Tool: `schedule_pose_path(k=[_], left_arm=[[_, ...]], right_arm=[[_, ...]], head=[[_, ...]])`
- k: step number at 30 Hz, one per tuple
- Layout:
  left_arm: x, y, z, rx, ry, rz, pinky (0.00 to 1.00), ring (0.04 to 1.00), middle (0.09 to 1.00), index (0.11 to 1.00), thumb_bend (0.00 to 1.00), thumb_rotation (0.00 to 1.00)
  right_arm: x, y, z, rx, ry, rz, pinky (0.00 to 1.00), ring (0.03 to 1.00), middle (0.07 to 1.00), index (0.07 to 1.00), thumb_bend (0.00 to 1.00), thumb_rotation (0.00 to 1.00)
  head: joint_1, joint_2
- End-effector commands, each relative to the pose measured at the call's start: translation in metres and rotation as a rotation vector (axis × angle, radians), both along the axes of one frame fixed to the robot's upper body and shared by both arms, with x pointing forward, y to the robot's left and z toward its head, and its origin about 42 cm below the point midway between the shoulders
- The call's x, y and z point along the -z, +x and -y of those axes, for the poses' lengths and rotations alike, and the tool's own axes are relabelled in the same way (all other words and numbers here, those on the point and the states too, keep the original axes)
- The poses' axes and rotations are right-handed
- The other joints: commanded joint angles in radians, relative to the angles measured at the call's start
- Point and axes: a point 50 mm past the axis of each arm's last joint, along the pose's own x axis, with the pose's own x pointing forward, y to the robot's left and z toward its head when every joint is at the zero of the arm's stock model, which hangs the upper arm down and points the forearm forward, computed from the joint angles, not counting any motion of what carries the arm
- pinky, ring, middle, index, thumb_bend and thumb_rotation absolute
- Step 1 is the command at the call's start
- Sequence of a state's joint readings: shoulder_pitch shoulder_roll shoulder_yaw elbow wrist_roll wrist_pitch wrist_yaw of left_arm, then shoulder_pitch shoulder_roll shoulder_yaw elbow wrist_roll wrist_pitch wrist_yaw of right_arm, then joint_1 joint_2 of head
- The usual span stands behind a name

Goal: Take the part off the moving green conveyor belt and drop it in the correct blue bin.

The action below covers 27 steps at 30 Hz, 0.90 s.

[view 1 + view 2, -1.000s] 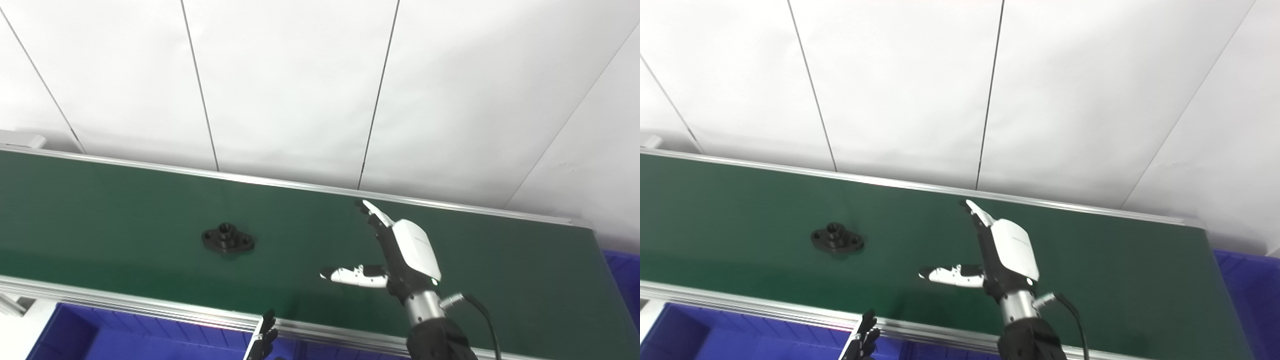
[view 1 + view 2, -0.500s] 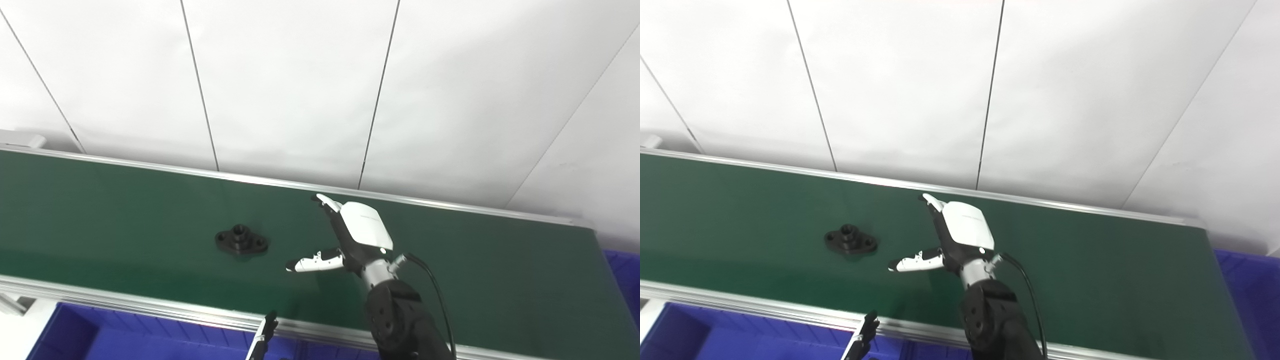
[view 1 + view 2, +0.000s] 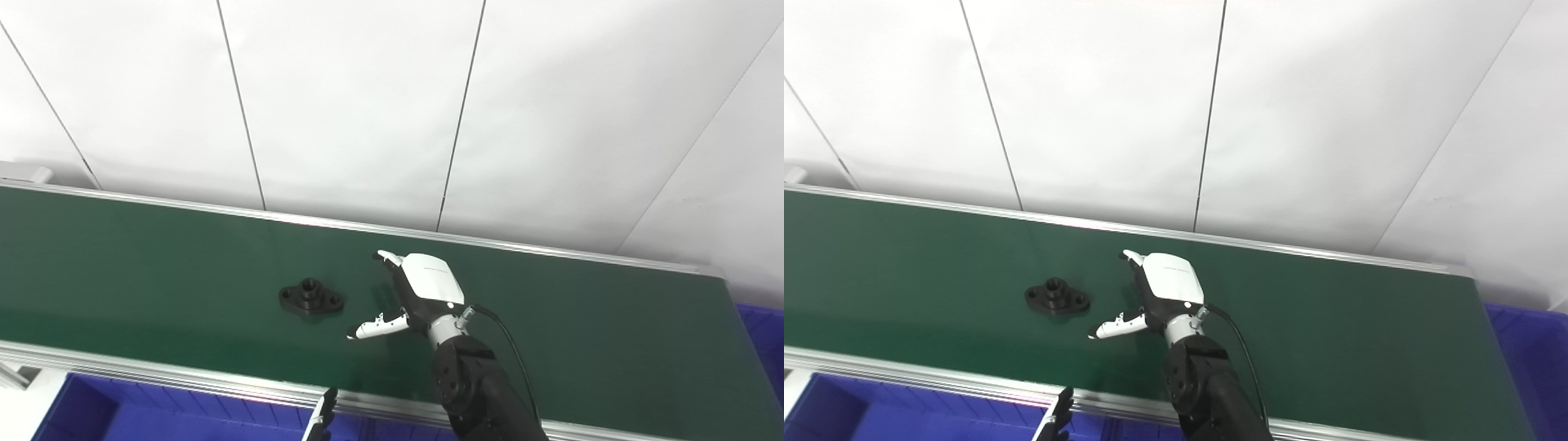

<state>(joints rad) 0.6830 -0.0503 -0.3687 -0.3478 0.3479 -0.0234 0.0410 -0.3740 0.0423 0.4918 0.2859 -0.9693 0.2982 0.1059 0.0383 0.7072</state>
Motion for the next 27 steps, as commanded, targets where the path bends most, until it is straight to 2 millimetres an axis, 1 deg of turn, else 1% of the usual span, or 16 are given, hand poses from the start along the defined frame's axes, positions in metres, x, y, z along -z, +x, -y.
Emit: schedule_pose_path(k=[1, 3, 6, 9, 12, 15, 18, 22, 23, 25, 27], left_arm=[[-0.019, -0.002, 0.041, 0.0, -0.096, 0.038, 0.94, 0.985, 1.0, 1.0, 0.55, 1.0], [-0.02, -0.004, 0.042, -0.003, -0.092, 0.036, 0.94, 0.984, 1.0, 1.0, 0.55, 1.0], [-0.022, -0.005, 0.045, 0.002, -0.082, 0.04, 0.95, 0.99, 1.0, 1.0, 0.56, 1.0], [-0.023, -0.007, 0.049, 0.01, -0.09, 0.047, 0.98, 0.998, 1.0, 1.0, 0.59, 1.0], [-0.024, -0.008, 0.054, 0.011, -0.086, 0.05, 0.98, 1.0, 1.0, 1.0, 0.61, 1.0], [-0.025, -0.01, 0.058, 0.002, -0.083, 0.054, 0.98, 0.998, 1.0, 1.0, 0.62, 1.0], [-0.026, -0.01, 0.064, -0.005, -0.1, 0.066, 0.99, 1.0, 1.0, 1.0, 0.62, 1.0], [-0.026, -0.011, 0.07, -0.01, -0.105, 0.078, 1.0, 1.0, 1.0, 1.0, 0.62, 1.0], [-0.027, -0.011, 0.071, -0.012, -0.104, 0.075, 1.0, 1.0, 1.0, 1.0, 0.62, 1.0], [-0.029, -0.011, 0.074, -0.013, -0.103, 0.071, 1.0, 0.998, 0.995, 1.0, 0.61, 1.0], [-0.031, -0.012, 0.078, -0.015, -0.113, 0.07, 1.0, 0.997, 0.996, 1.0, 0.6, 1.0]], right_arm=[[-0.024, 0.011, -0.017, -0.016, 0.036, 0.069, 0.7, 0.811, 0.863, 0.888, 0.97, 0.46], [-0.023, 0.012, -0.018, -0.017, 0.036, 0.06, 0.7, 0.815, 0.866, 0.89, 0.97, 0.45], [-0.022, 0.014, -0.02, -0.017, 0.037, 0.056, 0.68, 0.807, 0.866, 0.885, 0.97, 0.46], [-0.022, 0.016, -0.026, -0.024, 0.036, 0.051, 0.66, 0.795, 0.868, 0.88, 0.97, 0.46], [-0.024, 0.014, -0.033, -0.037, 0.043, 0.045, 0.66, 0.798, 0.876, 0.881, 0.97, 0.47], [-0.024, 0.011, -0.037, -0.062, 0.039, 0.05, 0.68, 0.806, 0.876, 0.886, 0.97, 0.51], [-0.022, 0.005, -0.044, -0.106, -0.005, 0.089, 0.66, 0.792, 0.863, 0.879, 0.98, 0.53], [-0.015, 0.0, -0.049, -0.162, -0.119, 0.131, 0.66, 0.773, 0.858, 0.876, 0.98, 0.53], [-0.013, -0.001, -0.05, -0.172, -0.143, 0.144, 0.64, 0.755, 0.848, 0.867, 0.98, 0.54], [-0.007, -0.004, -0.05, -0.186, -0.187, 0.158, 0.6, 0.72, 0.845, 0.858, 0.98, 0.53], [-0.002, -0.006, -0.049, -0.187, -0.206, 0.157, 0.58, 0.706, 0.843, 0.852, 0.98, 0.52]], head=[[0.006, 0.002], [0.009, 0.003], [0.013, 0.005], [0.024, 0.009], [0.039, 0.013], [0.047, 0.016], [0.061, 0.022], [0.081, 0.027], [0.081, 0.027], [0.093, 0.03], [0.11, 0.033]])
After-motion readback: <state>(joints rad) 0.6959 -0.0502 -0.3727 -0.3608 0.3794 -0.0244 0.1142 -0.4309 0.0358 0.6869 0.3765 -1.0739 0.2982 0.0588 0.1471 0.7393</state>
